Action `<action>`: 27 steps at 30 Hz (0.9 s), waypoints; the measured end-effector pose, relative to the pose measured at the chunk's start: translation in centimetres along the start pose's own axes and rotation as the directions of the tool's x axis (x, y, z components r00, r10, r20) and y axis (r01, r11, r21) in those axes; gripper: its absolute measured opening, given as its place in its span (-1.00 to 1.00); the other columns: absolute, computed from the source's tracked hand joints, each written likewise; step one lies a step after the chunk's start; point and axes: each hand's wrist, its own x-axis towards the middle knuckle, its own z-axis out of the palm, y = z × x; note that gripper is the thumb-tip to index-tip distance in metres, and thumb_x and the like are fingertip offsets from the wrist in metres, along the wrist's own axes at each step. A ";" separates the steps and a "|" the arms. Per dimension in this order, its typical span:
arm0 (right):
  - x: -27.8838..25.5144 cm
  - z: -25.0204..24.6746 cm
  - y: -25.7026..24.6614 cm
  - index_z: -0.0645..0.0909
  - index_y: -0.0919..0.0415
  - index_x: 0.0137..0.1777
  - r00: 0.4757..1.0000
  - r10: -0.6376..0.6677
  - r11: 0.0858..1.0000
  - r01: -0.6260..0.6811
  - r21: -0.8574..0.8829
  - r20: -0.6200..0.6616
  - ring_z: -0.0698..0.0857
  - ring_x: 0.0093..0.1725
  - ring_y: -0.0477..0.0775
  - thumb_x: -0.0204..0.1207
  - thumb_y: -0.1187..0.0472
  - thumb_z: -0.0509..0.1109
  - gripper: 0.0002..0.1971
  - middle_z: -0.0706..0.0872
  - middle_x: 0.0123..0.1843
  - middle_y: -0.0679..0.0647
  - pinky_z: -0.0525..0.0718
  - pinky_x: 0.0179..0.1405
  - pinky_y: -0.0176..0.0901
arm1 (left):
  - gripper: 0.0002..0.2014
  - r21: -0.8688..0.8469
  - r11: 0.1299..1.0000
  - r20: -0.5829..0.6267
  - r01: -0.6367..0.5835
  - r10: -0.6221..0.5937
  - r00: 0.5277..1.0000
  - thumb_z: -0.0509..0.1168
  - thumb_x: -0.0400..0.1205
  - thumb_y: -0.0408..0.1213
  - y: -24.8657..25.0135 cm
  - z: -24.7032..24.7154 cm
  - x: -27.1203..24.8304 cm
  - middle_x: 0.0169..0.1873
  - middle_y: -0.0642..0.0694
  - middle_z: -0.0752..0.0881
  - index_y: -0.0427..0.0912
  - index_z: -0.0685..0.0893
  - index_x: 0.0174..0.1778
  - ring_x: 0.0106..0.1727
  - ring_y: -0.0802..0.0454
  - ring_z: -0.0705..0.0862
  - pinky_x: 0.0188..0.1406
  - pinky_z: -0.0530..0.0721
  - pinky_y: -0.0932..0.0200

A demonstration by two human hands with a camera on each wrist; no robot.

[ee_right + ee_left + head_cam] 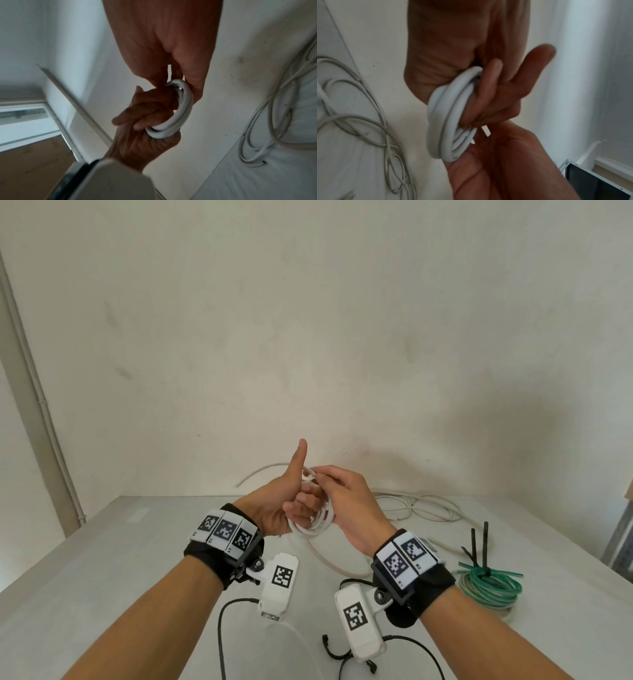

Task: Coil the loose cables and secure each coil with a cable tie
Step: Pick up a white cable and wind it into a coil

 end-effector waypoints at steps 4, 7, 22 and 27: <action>-0.2 0.3 0.6 0.85 0.13 0.05 1.000 0.019 0.999 -0.019 0.035 -0.002 0.84 0.18 0.20 0.71 0.04 0.36 -0.74 0.87 -0.02 0.07 0.71 0.42 0.30 | -0.28 0.081 0.996 -0.059 0.025 -0.020 0.998 0.00 0.46 0.66 0.5 0.6 0.3 -0.68 0.08 0.22 -0.03 0.26 -0.45 -0.80 0.23 0.18 -0.69 0.03 0.33; -0.2 0.1 0.5 0.79 0.27 -0.05 0.992 0.109 0.967 -0.120 0.223 0.062 0.76 0.10 0.36 0.65 0.08 0.34 -0.72 0.76 -0.05 0.22 0.59 0.46 0.54 | -0.26 0.109 0.993 -0.044 0.041 -0.037 0.998 -0.03 0.47 0.66 0.6 0.6 0.3 -0.67 0.09 0.20 -0.04 0.28 -0.47 -0.80 0.23 0.15 -0.69 0.01 0.33; -0.5 -0.7 1.3 0.68 0.32 0.06 0.997 0.036 0.971 -0.053 0.233 0.075 0.77 0.14 0.28 0.74 0.20 0.43 -0.84 0.80 0.02 0.20 0.66 0.38 0.52 | -0.22 0.119 0.993 -0.033 0.015 -0.011 0.999 -0.05 0.46 0.67 0.2 0.7 0.1 -0.68 0.06 0.25 -0.07 0.32 -0.55 -0.78 0.21 0.20 -0.65 0.08 0.32; -0.5 -0.1 1.5 0.60 0.35 0.12 0.999 0.046 0.966 -0.048 0.252 0.014 0.73 -0.22 0.12 0.78 0.13 0.37 -0.77 0.76 -0.19 0.14 0.78 0.15 0.43 | -0.27 0.273 0.961 -0.181 -0.046 0.098 0.979 0.11 0.58 0.56 -0.2 1.7 -0.2 -0.61 -0.04 0.40 -0.09 0.36 -0.52 -0.65 0.11 0.36 -0.62 0.36 0.32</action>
